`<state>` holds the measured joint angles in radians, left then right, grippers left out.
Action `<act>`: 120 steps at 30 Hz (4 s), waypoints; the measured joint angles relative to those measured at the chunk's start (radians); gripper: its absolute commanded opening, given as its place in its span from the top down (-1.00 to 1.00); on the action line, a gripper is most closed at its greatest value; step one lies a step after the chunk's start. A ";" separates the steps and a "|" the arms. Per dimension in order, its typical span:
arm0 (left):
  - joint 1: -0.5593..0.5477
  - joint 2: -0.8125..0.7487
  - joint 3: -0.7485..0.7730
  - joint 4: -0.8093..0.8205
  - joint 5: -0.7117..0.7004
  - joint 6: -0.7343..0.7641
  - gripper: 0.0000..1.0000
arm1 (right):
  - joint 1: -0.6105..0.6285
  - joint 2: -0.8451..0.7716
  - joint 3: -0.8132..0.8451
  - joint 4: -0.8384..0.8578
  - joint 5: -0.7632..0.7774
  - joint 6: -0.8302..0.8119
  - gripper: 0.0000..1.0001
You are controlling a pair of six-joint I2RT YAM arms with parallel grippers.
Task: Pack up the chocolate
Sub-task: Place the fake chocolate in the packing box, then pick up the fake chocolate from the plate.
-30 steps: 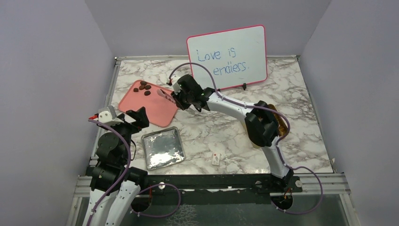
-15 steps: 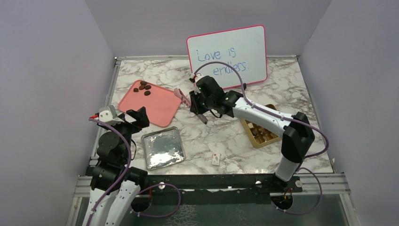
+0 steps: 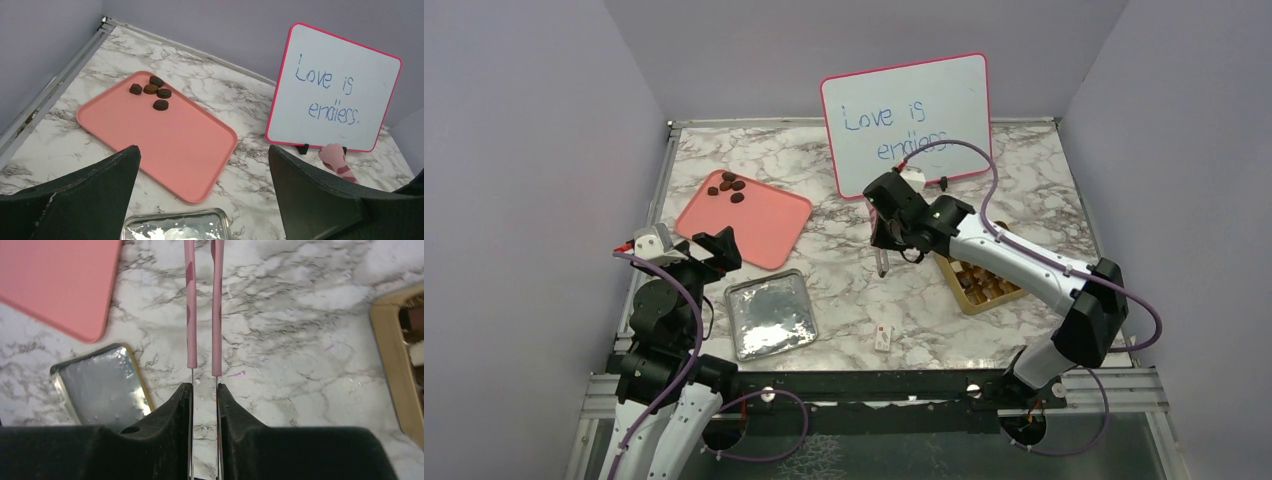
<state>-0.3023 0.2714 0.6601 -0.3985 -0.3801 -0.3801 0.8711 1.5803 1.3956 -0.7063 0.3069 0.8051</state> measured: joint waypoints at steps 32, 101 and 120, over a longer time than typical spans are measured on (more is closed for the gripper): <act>-0.001 0.021 0.000 0.001 0.013 0.000 -0.98 | -0.121 -0.269 -0.085 -0.680 0.333 0.666 0.45; -0.152 -0.044 -0.016 0.069 0.014 0.042 -0.98 | -0.335 -0.319 -0.165 -0.658 0.297 0.553 0.38; -0.161 -0.055 -0.016 0.069 0.010 0.041 -0.98 | -0.324 -0.288 -0.304 0.284 -0.316 -0.328 0.36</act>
<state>-0.4637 0.2165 0.6445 -0.3298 -0.3698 -0.3389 0.5468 1.2919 1.0916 -0.4221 -0.0090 0.4767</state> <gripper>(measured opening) 0.990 0.324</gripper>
